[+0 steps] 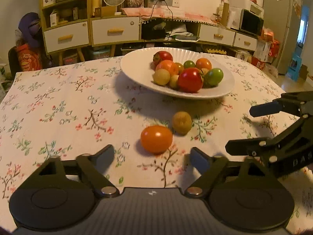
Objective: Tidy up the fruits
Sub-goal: 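Withdraw both grippers from the plate toward the last two fruits, then grasp an orange tomato with the left gripper while the right gripper grasps a yellow-tan fruit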
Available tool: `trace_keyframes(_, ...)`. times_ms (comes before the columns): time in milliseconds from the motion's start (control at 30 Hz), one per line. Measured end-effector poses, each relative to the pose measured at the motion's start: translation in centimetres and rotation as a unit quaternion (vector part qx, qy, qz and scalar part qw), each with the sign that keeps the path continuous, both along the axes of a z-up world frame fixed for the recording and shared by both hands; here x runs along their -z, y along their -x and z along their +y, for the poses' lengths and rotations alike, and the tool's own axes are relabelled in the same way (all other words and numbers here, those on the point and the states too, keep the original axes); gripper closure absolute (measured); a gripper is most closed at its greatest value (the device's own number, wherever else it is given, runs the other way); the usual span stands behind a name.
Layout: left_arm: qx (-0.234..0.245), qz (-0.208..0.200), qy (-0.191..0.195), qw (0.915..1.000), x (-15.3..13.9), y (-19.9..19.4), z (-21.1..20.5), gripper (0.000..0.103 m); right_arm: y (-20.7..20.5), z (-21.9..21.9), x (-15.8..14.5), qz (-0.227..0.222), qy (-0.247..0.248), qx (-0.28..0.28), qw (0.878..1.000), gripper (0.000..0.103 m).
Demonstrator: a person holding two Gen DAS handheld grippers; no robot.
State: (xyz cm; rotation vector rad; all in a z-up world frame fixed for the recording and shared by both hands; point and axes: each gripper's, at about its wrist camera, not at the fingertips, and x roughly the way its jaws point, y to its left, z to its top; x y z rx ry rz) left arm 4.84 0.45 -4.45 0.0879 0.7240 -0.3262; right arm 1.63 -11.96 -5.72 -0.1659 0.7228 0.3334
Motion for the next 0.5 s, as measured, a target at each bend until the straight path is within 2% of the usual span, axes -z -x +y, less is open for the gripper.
trace_keyframes(233,0.013,0.0,0.004,0.9999,-0.29,-0.43,-0.76,0.041,-0.13,-0.07,-0.03,0.002,-0.001,0.002,1.0,0.007)
trace_keyframes(333,0.014,0.001,0.003,0.9999,-0.41,-0.42,-0.85,0.054,-0.22,0.08,0.04,0.003,0.001,0.0,1.0,0.007)
trace_keyframes(400,0.012,0.003,0.005,0.9999,-0.49,-0.43,-0.75,0.067,-0.24,0.18,0.08,0.003,0.003,-0.002,1.0,0.007)
trace_keyframes(500,0.01,0.01,0.008,0.9999,-0.62,-0.45,-0.53,0.067,-0.25,0.33,0.1,0.002,0.004,-0.003,1.0,0.007)
